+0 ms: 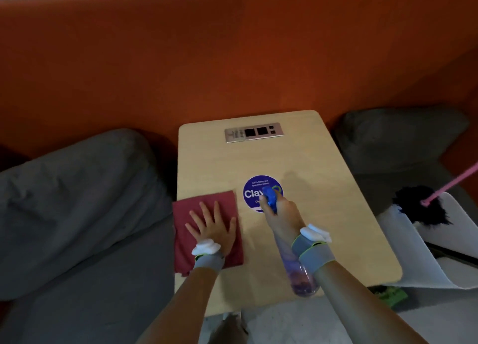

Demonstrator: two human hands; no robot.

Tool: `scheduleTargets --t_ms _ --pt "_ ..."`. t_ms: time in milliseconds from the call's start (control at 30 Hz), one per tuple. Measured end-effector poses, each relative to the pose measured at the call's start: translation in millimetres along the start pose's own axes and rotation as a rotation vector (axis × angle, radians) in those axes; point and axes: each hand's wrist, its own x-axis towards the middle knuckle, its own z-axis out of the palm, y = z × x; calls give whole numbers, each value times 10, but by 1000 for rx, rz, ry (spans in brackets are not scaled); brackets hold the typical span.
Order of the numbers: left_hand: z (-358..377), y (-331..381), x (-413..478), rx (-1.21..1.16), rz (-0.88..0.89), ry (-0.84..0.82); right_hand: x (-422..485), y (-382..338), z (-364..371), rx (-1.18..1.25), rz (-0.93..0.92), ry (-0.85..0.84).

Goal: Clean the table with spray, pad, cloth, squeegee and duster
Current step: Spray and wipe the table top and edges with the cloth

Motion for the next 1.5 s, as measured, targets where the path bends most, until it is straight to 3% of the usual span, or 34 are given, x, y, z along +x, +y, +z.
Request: scheduleTargets --t_ms 100,367,500,667,967,1500 --pt "82 -101 71 115 27 44 115 -111 202 -39 5 -85" --pt "-178 -327 875 99 -2 121 530 -248 642 -101 105 -210" --pt "-362 -463 1443 -62 -34 138 840 -340 767 -95 123 -246" --pt "-577 -467 1953 -226 -16 160 1270 -450 874 -38 117 -244" --pt "-683 -462 2659 -287 40 198 2070 -688 1088 -35 89 -236" --pt "-763 -417 2849 -298 37 184 2526 -754 1245 19 128 -206"
